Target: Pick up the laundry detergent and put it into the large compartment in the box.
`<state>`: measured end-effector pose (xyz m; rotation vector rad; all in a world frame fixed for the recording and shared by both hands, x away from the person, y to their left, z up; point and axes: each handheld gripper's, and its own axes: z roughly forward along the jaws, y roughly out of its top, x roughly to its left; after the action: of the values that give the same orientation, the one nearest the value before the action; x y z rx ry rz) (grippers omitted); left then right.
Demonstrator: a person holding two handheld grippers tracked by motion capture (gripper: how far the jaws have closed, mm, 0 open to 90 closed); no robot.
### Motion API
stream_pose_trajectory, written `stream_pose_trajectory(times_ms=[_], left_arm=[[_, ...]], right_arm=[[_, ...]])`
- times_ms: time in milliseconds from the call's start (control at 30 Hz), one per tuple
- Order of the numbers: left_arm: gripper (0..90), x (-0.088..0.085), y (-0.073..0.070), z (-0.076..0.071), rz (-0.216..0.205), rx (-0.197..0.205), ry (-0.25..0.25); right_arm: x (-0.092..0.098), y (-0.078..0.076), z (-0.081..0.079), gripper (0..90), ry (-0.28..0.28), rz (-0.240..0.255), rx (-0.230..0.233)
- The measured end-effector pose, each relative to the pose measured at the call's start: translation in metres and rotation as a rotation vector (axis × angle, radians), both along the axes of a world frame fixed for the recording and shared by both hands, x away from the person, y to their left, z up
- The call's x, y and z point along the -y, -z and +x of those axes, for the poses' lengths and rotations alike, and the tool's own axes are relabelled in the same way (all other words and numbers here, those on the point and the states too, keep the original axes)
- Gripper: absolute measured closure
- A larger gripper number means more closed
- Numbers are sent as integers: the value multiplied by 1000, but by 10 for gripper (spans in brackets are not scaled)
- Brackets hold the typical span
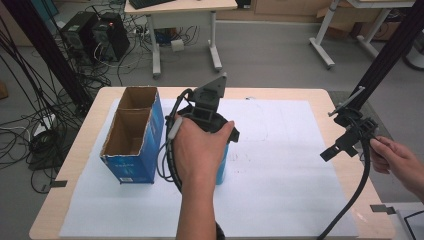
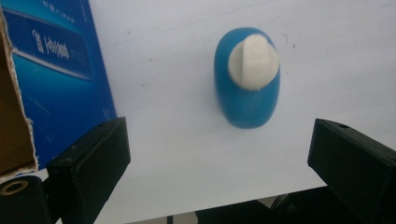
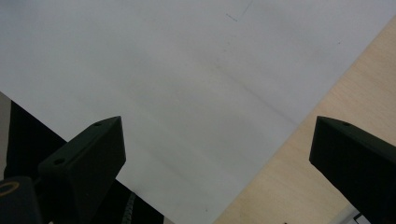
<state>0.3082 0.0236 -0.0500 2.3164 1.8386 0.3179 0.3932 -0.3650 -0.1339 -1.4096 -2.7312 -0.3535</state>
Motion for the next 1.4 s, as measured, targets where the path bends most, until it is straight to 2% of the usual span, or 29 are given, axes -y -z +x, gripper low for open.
stream_pose_trajectory(times_ms=[233,733,1133,1400], left_arm=[[60,16,-2,14,11,-4,21],[61,30,3,35,8,-7,34],[60,35,16,48,6,-29,43],[61,35,34,58,1,-45,39]], right_arm=[[4,-1,1,35,0,6,3],[7,-3,0,35,-6,14,9],[13,-1,0,35,-1,21,10],[13,-2,-2,35,-4,16,18]])
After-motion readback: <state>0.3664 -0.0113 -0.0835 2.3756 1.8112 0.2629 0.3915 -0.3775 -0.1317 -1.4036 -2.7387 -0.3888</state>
